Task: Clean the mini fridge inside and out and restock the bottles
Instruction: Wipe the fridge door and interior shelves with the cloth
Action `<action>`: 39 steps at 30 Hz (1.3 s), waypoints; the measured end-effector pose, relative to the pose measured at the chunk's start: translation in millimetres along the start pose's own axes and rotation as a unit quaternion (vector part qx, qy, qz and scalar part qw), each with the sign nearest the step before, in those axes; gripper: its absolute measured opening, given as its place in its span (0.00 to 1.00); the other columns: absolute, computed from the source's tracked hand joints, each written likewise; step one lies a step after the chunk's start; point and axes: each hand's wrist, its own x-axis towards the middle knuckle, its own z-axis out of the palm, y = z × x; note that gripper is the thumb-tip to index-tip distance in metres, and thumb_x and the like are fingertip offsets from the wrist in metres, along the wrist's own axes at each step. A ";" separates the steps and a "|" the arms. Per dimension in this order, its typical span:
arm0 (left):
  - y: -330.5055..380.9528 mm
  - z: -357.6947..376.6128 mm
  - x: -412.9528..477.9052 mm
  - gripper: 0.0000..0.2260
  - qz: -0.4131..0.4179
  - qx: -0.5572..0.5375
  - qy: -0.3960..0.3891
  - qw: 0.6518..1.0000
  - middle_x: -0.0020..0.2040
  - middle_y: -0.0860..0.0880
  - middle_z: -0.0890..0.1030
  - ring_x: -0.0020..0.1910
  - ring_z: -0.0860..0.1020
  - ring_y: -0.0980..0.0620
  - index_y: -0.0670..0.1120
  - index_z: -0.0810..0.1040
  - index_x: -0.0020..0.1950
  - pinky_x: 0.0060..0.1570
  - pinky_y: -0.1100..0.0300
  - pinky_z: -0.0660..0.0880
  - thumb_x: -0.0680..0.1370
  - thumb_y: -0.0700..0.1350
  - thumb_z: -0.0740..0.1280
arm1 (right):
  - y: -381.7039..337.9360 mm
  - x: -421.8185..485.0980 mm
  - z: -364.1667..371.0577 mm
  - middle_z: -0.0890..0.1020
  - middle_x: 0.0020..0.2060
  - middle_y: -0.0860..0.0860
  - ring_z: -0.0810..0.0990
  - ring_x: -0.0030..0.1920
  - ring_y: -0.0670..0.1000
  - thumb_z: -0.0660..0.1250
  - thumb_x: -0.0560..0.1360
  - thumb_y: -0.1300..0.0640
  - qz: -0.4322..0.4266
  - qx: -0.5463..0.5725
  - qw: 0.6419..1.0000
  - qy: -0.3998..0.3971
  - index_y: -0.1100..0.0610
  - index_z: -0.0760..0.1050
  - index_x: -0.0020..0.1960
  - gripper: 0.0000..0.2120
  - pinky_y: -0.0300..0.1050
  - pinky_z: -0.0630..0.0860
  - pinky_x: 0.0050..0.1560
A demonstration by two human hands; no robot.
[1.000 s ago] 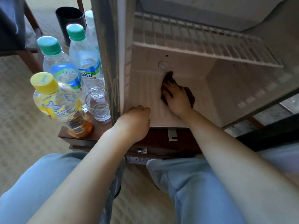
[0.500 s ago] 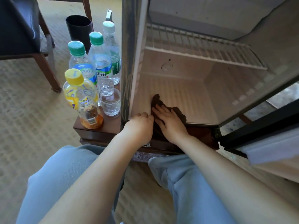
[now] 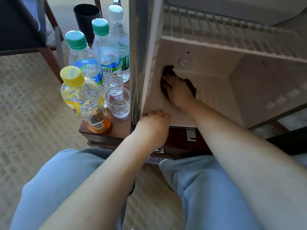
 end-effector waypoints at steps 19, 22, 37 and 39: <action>25.8 -3.1 -108.7 0.30 0.007 -0.235 0.110 0.966 0.60 0.52 0.72 0.54 0.76 0.50 0.52 0.65 0.71 0.52 0.58 0.75 0.71 0.37 0.67 | -76.5 -215.4 8.4 0.82 0.53 0.51 0.79 0.55 0.52 0.58 0.80 0.59 0.080 0.238 0.968 -0.023 0.53 0.78 0.57 0.12 0.44 0.72 0.52; 31.6 0.0 -105.8 0.26 0.001 -0.214 0.112 0.970 0.61 0.53 0.72 0.55 0.77 0.51 0.52 0.68 0.69 0.52 0.58 0.75 0.73 0.37 0.67 | -78.2 -220.8 10.4 0.82 0.55 0.55 0.79 0.56 0.55 0.57 0.80 0.61 0.111 0.248 0.962 -0.004 0.56 0.78 0.60 0.13 0.44 0.72 0.54; 34.6 0.6 -83.3 0.20 -0.043 -0.164 0.171 0.971 0.58 0.48 0.74 0.47 0.79 0.42 0.48 0.73 0.63 0.45 0.50 0.76 0.73 0.35 0.65 | -60.4 -191.6 -7.3 0.83 0.52 0.56 0.79 0.54 0.55 0.58 0.82 0.55 0.167 0.287 0.939 0.088 0.57 0.78 0.58 0.12 0.42 0.69 0.47; 27.4 3.0 -84.1 0.23 -0.076 -0.136 0.133 0.979 0.63 0.48 0.71 0.51 0.78 0.41 0.49 0.70 0.67 0.47 0.50 0.76 0.73 0.35 0.65 | -42.7 -177.2 -22.0 0.82 0.52 0.59 0.79 0.54 0.60 0.57 0.82 0.54 0.222 0.226 0.930 0.184 0.60 0.77 0.59 0.14 0.45 0.69 0.48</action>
